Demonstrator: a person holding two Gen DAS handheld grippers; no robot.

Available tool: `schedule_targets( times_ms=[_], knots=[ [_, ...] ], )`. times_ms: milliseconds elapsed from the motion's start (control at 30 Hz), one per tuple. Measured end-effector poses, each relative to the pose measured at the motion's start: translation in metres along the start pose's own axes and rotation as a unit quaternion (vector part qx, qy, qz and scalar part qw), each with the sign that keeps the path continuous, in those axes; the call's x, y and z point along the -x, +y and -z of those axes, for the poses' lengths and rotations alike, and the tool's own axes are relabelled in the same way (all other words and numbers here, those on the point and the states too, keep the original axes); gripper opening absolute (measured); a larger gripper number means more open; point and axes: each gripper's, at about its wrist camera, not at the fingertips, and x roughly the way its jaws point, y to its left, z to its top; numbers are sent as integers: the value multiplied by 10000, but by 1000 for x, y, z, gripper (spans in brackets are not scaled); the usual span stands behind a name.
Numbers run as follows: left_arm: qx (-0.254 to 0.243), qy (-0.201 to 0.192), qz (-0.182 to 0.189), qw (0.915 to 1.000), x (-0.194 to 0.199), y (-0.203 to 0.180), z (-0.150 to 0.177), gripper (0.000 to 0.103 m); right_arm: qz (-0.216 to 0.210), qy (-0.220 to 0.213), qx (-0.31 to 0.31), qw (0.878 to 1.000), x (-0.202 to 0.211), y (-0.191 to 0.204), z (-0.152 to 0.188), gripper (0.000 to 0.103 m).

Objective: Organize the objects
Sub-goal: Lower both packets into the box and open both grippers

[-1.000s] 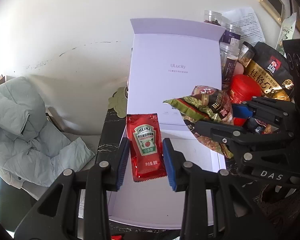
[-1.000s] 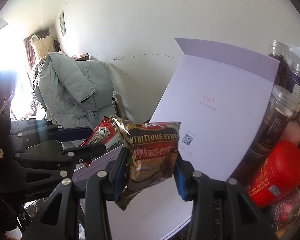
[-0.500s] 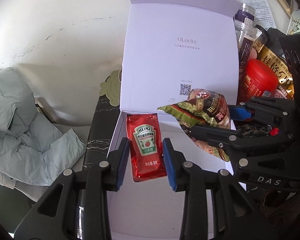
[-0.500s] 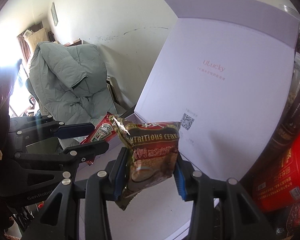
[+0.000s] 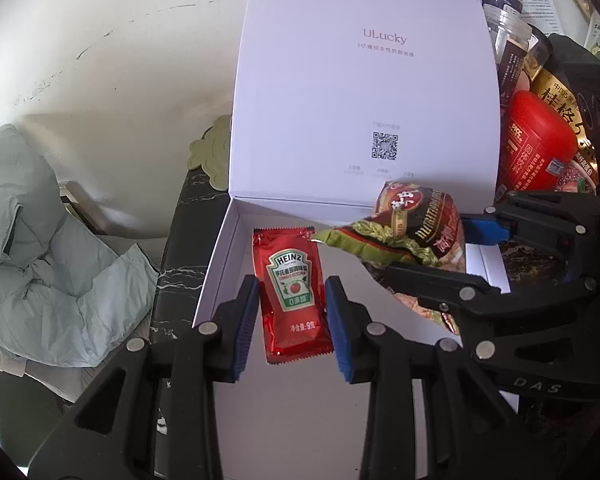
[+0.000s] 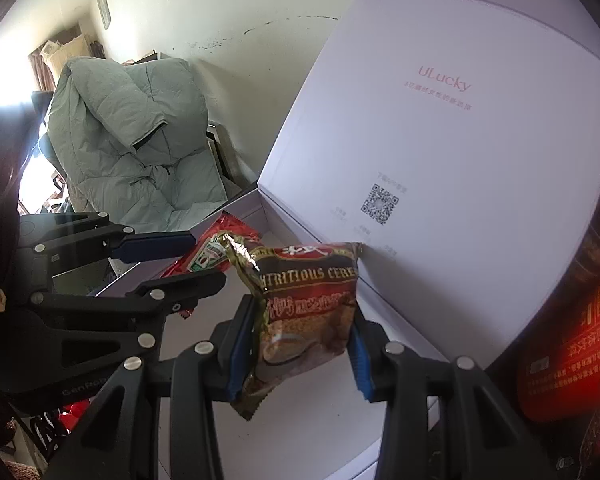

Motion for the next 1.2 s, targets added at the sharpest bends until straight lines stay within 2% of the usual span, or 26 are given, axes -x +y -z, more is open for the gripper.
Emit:
schedule_targets(
  times_ms=[633, 1067, 1200],
  knots=[
    [426, 560, 102, 9975, -44, 17, 11, 32, 132, 494, 7, 9987, -27, 3, 7, 43],
    [495, 621, -11, 9968, -48, 19, 13, 33, 120, 752, -144, 9970, -41, -4, 12, 44],
    [538, 655, -151, 9963, -48, 20, 12, 35, 144, 782, -148, 9967, -41, -4, 13, 45]
  ],
)
